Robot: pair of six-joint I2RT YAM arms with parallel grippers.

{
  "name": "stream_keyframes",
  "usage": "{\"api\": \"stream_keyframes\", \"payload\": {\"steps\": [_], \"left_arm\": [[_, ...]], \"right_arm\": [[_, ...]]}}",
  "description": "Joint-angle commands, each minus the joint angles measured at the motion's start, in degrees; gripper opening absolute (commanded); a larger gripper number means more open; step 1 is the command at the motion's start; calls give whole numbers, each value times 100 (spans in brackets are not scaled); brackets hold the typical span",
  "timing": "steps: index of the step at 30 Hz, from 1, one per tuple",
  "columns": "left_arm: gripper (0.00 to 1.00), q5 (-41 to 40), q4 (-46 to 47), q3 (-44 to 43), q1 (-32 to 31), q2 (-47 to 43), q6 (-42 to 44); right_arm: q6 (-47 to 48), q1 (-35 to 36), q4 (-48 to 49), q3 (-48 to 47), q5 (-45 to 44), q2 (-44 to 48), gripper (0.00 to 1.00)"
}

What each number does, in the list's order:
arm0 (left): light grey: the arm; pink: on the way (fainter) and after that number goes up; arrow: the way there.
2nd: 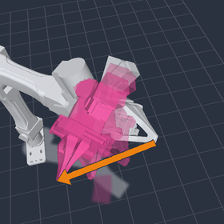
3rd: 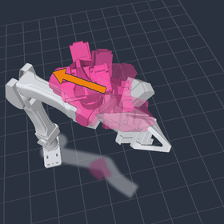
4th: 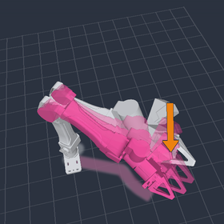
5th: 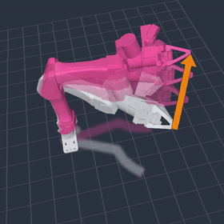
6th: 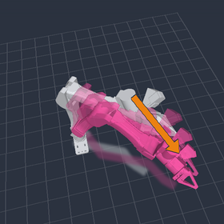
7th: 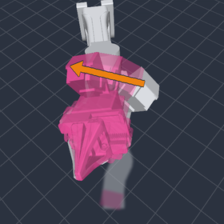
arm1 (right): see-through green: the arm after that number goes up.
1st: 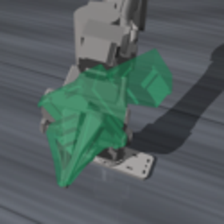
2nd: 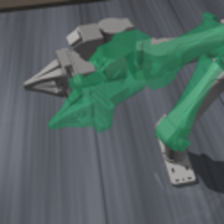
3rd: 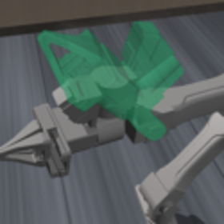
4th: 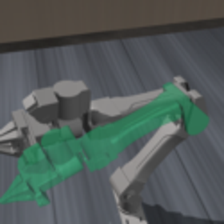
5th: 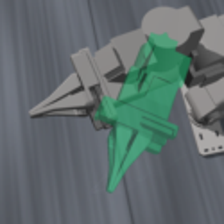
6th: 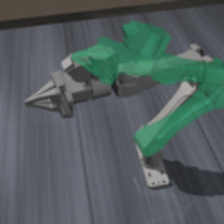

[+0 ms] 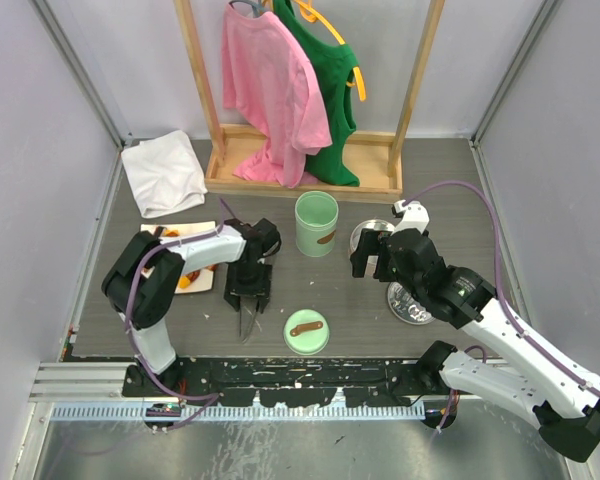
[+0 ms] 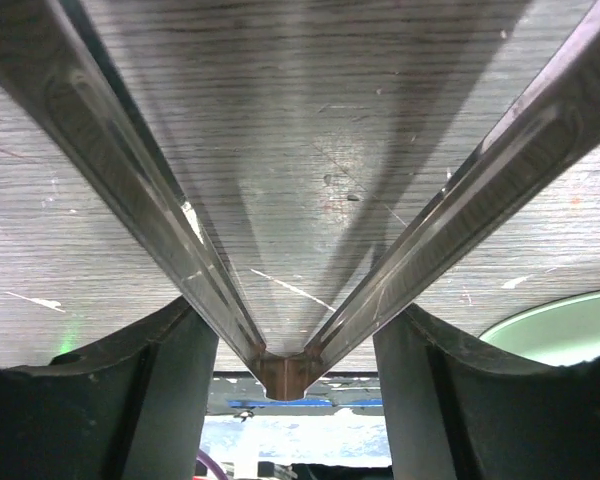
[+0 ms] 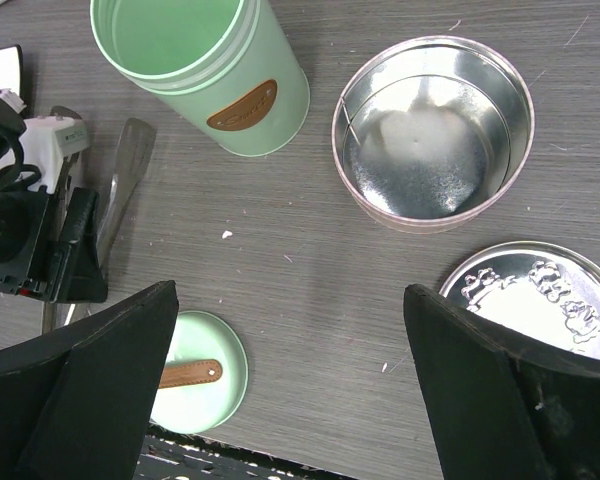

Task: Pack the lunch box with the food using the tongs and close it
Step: Pick up the clamp at the center of the board.

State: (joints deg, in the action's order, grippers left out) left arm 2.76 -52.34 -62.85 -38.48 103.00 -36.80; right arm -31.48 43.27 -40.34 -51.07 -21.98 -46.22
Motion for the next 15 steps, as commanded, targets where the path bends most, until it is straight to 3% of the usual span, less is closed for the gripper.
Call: {"api": "stream_keyframes", "payload": {"steps": [1, 15], "left_arm": [[58, -508, 547, 297, 44, -33, -21], [62, -991, -1443, -833, 24, -2267, 193]], "right_arm": [[-57, -23, 255, -53, -85, 82, 100], [-114, -23, 236, -91, -121, 102, 100]]}}
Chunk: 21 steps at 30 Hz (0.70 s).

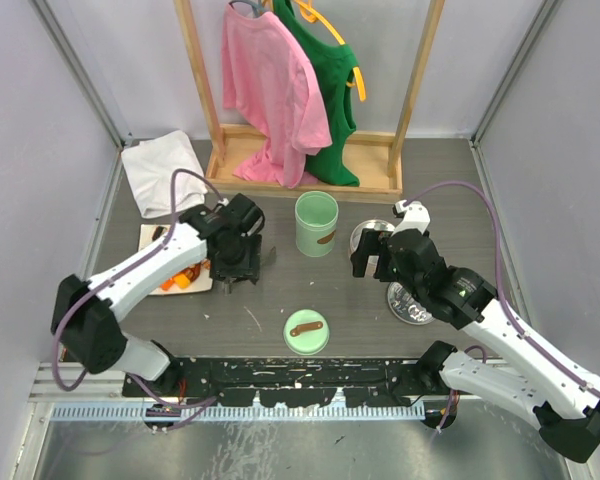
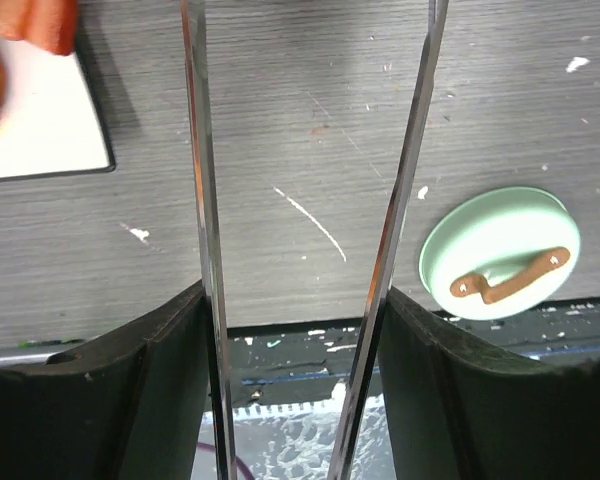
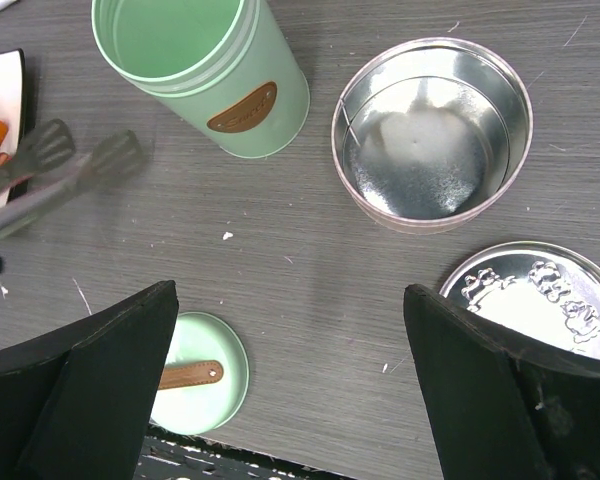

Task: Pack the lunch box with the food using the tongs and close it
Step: Pick up the clamp at the center of the board.

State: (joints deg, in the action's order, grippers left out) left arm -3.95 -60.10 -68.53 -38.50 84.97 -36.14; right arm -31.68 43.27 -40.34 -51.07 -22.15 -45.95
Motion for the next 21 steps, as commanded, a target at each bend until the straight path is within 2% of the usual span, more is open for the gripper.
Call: {"api": "stream_keyframes", "payload": {"steps": [1, 11, 21], "left_arm": [[62, -352, -731, -292, 28, -553, 120], [57, -502, -1120, -637, 36, -1170, 86], [58, -237, -1027, -349, 41, -2211, 2]], "right_arm": [[-94, -24, 237, -102, -88, 72, 100], [-283, -23, 101, -201, 189, 268, 100], [-431, -25, -513, -414, 543, 607, 100]]}}
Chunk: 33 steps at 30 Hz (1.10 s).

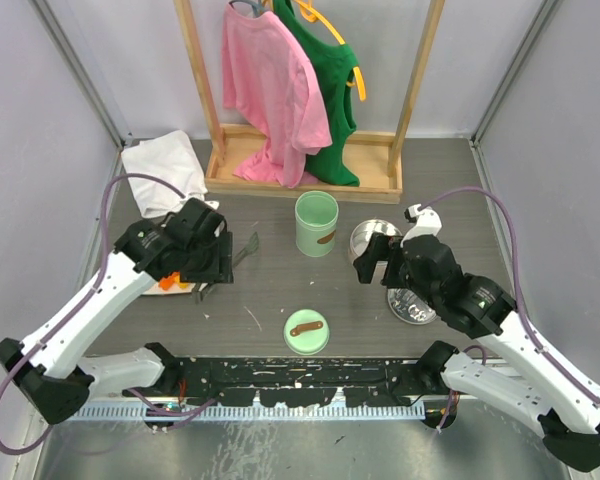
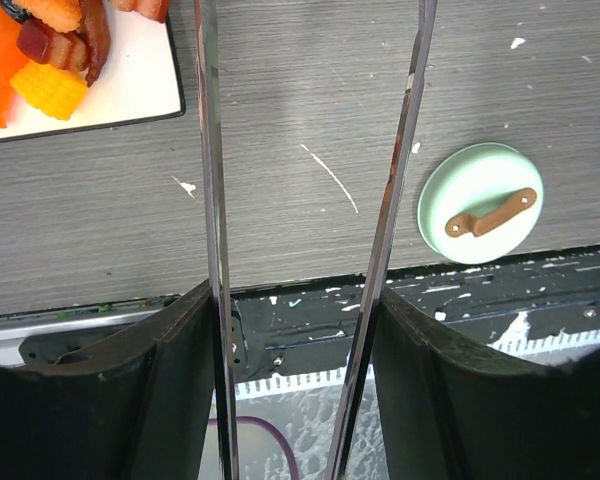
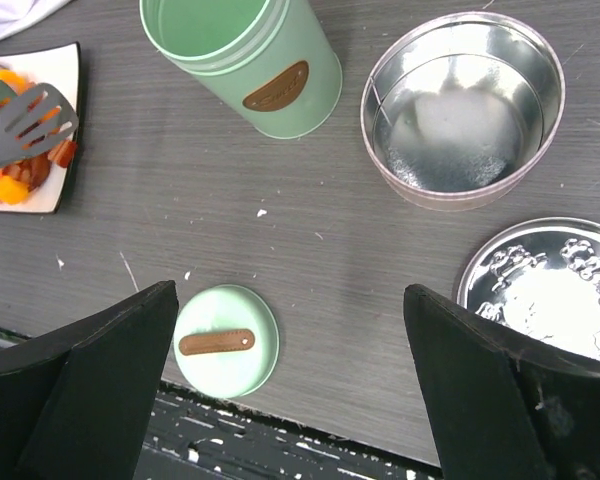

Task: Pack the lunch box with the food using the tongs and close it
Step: Pick up the clamp at the center of the board.

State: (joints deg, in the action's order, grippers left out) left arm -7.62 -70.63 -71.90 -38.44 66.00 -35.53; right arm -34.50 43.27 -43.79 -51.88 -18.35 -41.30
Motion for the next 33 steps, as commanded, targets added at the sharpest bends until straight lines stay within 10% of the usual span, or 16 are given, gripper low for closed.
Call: {"api": "stream_keyframes", "payload": {"steps": [1, 18, 26, 33], "left_arm": [[58, 171, 24, 13, 32, -370, -66], [57, -62, -535, -497, 37, -845, 138], [58, -194, -656, -1345, 483, -252, 547], [58, 606, -452, -1381, 1556, 78, 1010]], "right_arm": [[-180, -21, -230, -336, 186, 164, 100], [67, -60, 712, -425, 107, -714, 100], [648, -2216, 1823, -1114, 2928, -2214, 100], [1154, -2669, 2063, -1864, 3547, -3550, 100]]}}
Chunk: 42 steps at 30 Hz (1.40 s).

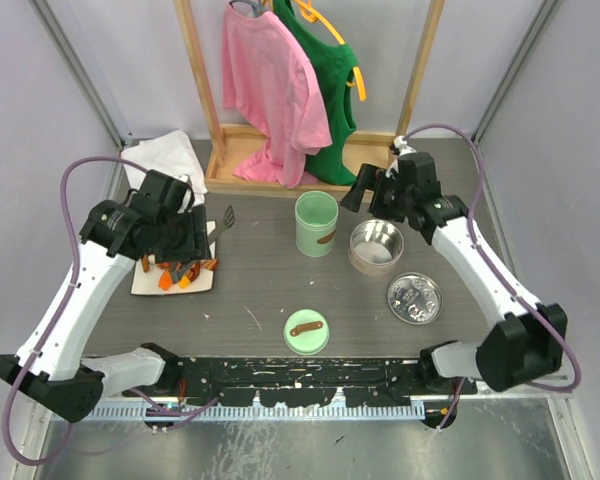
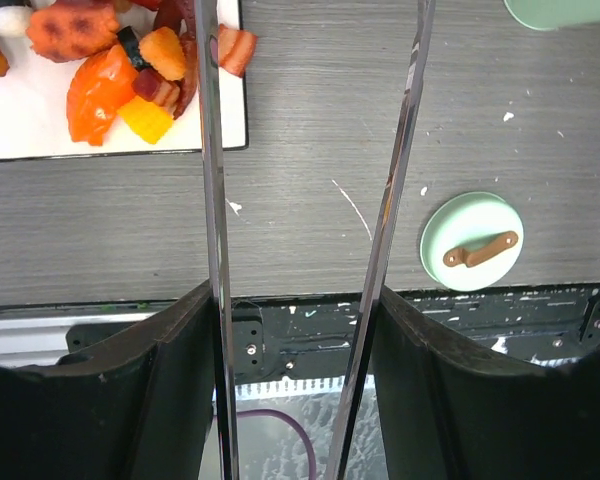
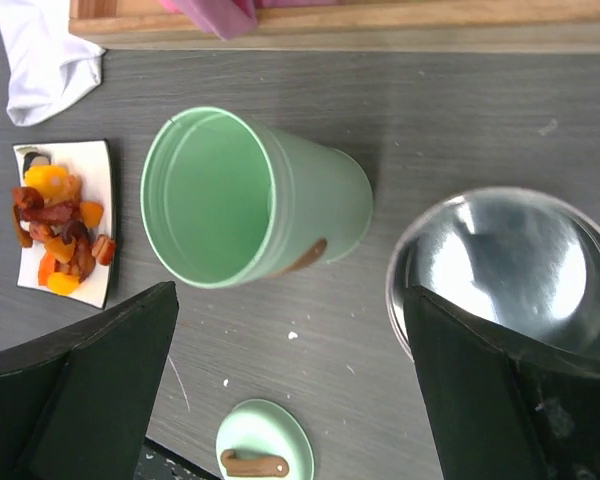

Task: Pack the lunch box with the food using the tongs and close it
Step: Pick up the clamp at the center of the board, then move the packing box to the center of the board.

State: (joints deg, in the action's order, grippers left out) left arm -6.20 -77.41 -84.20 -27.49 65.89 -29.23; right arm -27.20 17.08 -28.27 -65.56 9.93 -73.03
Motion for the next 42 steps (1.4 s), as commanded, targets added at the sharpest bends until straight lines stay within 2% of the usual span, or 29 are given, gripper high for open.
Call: {"api": "stream_keyframes", "payload": {"steps": [1, 9, 15, 16, 18, 30, 39, 42], "left_arm": [[58, 562, 240, -147, 581, 150, 403], [58, 567, 210, -120, 981, 84, 373], [58, 516, 89, -52, 1025, -35, 339], [58, 451, -27, -10, 1026, -106, 341], [58, 381, -78, 51, 1024, -185, 329], [58, 268, -275, 180, 1023, -380, 287], [57, 390, -434, 223, 1021, -333, 315], [56, 181, -632, 225, 1021, -238, 330]], "right_arm": [[466, -83, 570, -568, 725, -523, 100], [668, -134, 892, -898, 1314, -1387, 100], [335, -121, 1379, -724, 2023, -1687, 100], [20, -89, 1769, -510, 2418, -1714, 100], [-135, -7, 1960, -402, 2555, -1721, 100], [-462, 688, 2294, -179, 2476, -1775, 100], [-567, 1059, 2442, -141, 2925, -1737, 100], [-385, 1052, 2124, -90, 2422, -1459, 100]]}}
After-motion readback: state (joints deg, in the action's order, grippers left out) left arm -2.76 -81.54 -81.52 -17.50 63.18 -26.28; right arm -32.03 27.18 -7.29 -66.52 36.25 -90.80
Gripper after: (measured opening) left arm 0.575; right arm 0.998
